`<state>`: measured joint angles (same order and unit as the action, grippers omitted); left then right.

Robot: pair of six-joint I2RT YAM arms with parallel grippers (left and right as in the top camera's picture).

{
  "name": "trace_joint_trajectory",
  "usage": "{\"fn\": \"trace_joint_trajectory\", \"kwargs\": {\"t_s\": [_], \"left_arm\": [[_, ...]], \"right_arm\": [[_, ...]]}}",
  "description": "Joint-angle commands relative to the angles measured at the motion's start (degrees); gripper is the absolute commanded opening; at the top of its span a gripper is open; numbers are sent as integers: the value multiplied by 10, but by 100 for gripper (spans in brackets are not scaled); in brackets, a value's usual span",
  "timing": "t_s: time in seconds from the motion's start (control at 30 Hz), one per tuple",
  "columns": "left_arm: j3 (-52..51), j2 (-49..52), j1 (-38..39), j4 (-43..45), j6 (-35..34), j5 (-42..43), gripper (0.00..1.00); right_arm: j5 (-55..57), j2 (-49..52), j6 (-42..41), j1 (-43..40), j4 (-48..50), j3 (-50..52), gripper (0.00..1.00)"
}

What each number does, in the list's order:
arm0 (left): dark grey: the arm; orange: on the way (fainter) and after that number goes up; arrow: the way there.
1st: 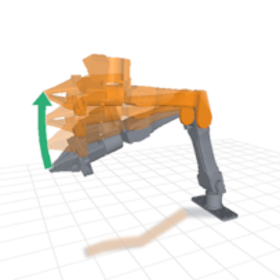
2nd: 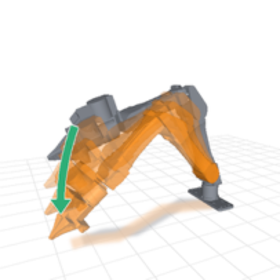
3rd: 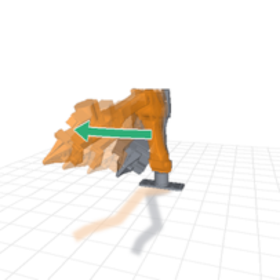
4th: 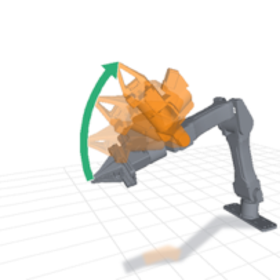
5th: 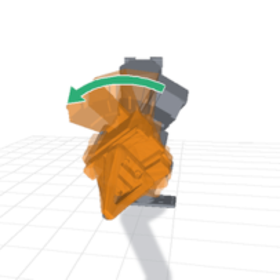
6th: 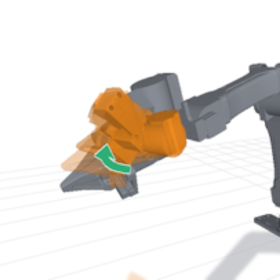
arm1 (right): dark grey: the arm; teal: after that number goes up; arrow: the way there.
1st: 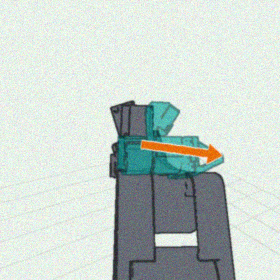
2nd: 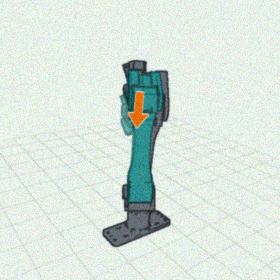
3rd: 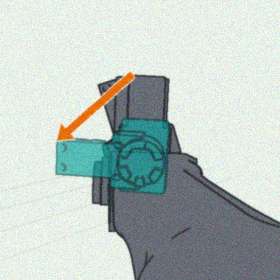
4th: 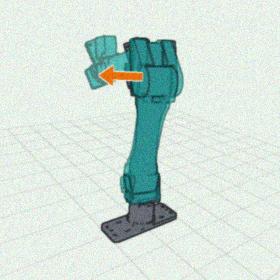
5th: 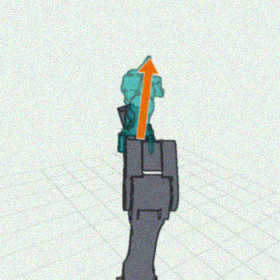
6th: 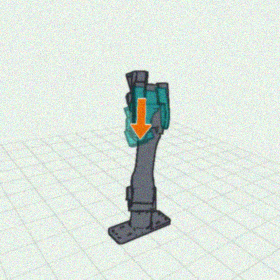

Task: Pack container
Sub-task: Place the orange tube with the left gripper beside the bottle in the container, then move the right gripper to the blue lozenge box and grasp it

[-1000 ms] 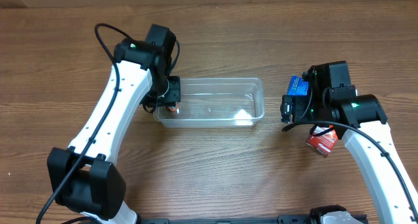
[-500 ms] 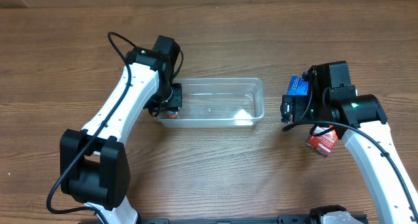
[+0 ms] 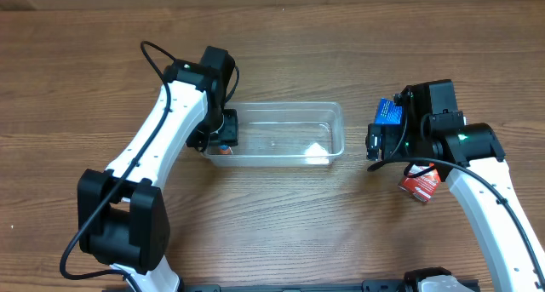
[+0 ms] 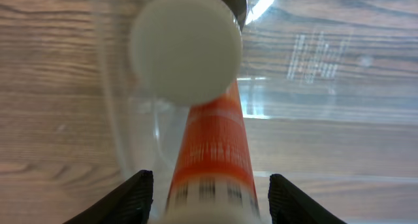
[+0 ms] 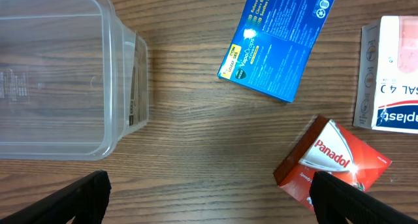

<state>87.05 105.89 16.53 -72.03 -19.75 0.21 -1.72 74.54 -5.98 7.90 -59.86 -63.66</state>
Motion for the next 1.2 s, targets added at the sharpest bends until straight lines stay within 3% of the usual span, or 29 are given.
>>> {"fn": "trace_joint_trajectory", "kwargs": {"t_s": [0.0,0.13,0.2,0.4,0.63,0.83,1.17], "left_arm": [[80,-49,2,-23,5,-9,61],[137,-97,-3,-50,5,-37,69],[148,-128,-9,-54,6,-54,82],[148,-192,-51,-63,9,-56,100],[147,-200,-81,-70,9,-52,100],[147,-199,-80,-70,9,-51,100],[147,-199,-80,-70,9,-51,100]], "right_arm": [[-5,1,-3,2,-1,-16,100],[-2,0,-18,2,-2,-28,100],[23,0,-50,2,-5,-57,100],[72,37,-95,-26,-3,-170,100],[57,188,-92,-84,-8,-201,100],[50,294,-91,-81,-16,-200,100],[29,348,-108,-80,-8,-199,100]]}}
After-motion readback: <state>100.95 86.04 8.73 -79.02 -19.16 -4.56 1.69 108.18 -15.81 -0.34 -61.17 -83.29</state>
